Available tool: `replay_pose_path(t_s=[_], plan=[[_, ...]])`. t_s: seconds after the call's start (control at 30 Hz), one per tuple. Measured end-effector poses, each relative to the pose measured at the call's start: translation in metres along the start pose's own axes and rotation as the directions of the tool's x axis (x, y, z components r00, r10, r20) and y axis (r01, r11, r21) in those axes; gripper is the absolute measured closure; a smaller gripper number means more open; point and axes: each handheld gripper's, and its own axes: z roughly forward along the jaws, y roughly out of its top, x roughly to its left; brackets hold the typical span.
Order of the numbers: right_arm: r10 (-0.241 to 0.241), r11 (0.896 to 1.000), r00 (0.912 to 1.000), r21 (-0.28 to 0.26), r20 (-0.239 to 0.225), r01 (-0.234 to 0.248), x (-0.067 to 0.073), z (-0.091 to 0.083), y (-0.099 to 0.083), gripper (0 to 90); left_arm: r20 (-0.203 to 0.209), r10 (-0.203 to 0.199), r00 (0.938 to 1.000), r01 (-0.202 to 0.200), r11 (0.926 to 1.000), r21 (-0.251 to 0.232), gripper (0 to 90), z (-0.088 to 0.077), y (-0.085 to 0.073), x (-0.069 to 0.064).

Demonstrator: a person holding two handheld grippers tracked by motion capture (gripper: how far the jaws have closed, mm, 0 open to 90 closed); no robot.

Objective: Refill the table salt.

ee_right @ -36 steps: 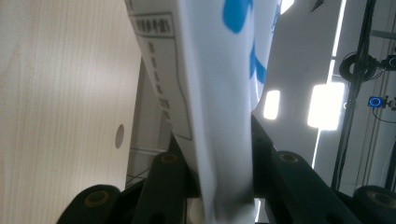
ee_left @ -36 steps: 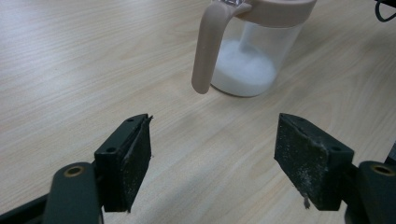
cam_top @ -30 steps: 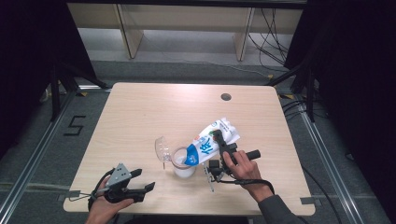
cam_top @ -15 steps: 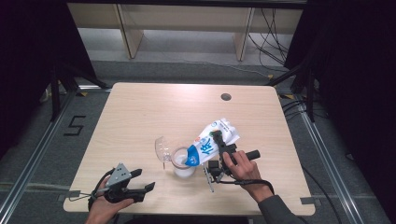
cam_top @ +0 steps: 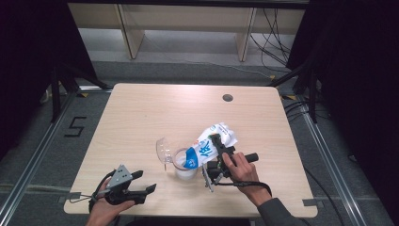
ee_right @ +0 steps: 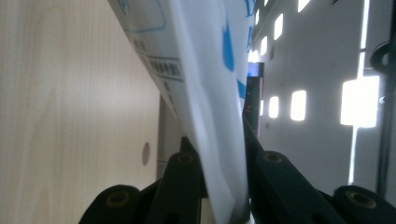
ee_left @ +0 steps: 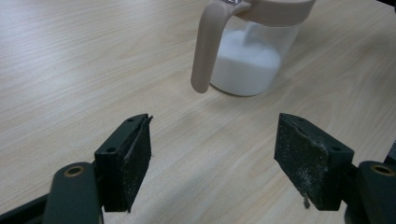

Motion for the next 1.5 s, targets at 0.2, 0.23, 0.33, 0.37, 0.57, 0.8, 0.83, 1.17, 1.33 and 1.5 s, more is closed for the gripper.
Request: replay_pose_path(t_s=[0.2, 0.23, 0.33, 0.37, 0.57, 0.8, 0.83, 1.17, 1.33, 1.5], plan=[[0.064, 0.998, 0.9966, 0.024, -0.053, -0.062, 0.000, 0.001, 0.000, 84.8, 0.000, -0.001, 1.0000, 0.001, 1.0000, -0.001, 26.9, 0.000, 0.000, 0.000], [0.053, 0.999, 0.9968, 0.004, -0.060, -0.053, -0.004, 0.002, 0.000, 84.8, -0.001, 0.000, 1.0000, 0.000, 1.0000, -0.001, 26.9, 0.000, 0.000, 0.000], [0.091, 0.996, 0.9936, -0.010, -0.067, -0.092, -0.004, 0.003, -0.001, 84.9, -0.001, 0.000, 1.0000, 0.000, 1.0000, -0.001, 26.9, 0.000, 0.000, 0.000], [0.096, 0.995, 0.9929, -0.009, -0.070, -0.097, -0.004, 0.003, -0.002, 85.0, -0.002, 0.000, 1.0000, 0.000, 1.0000, -0.001, 26.9, 0.000, 0.000, 0.000], [0.180, 0.983, 0.9784, -0.003, -0.103, -0.181, -0.004, 0.003, -0.003, 85.0, -0.002, 0.000, 1.0000, 0.000, 1.0000, -0.002, 27.0, 0.000, 0.000, 0.000], [0.237, 0.971, 0.9637, -0.001, -0.124, -0.238, -0.007, 0.004, -0.007, 85.2, 0.000, 0.003, 1.0000, -0.003, 1.0000, -0.004, 26.9, 0.000, 0.000, 0.000], [0.279, 0.960, 0.9515, 0.029, -0.130, -0.277, -0.006, 0.002, -0.007, 85.2, 0.001, 0.002, 1.0000, -0.002, 1.0000, -0.004, 27.0, 0.000, 0.000, 0.000], [0.444, 0.894, 0.8701, 0.039, -0.214, -0.446, -0.011, 0.007, -0.018, 85.3, 0.000, 0.002, 1.0000, -0.002, 1.0000, -0.003, 27.0, 0.000, 0.000, 0.000], [0.505, 0.860, 0.8299, 0.056, -0.237, -0.507, -0.015, 0.007, -0.024, 85.4, -0.002, 0.002, 1.0000, -0.002, 1.0000, 0.000, 27.0, 0.000, 0.000, 0.000], [0.566, 0.818, 0.7848, 0.055, -0.253, -0.572, -0.018, 0.008, -0.030, 85.5, -0.006, 0.002, 1.0000, -0.002, 1.0000, 0.002, 27.0, 0.000, 0.000, 0.000]])
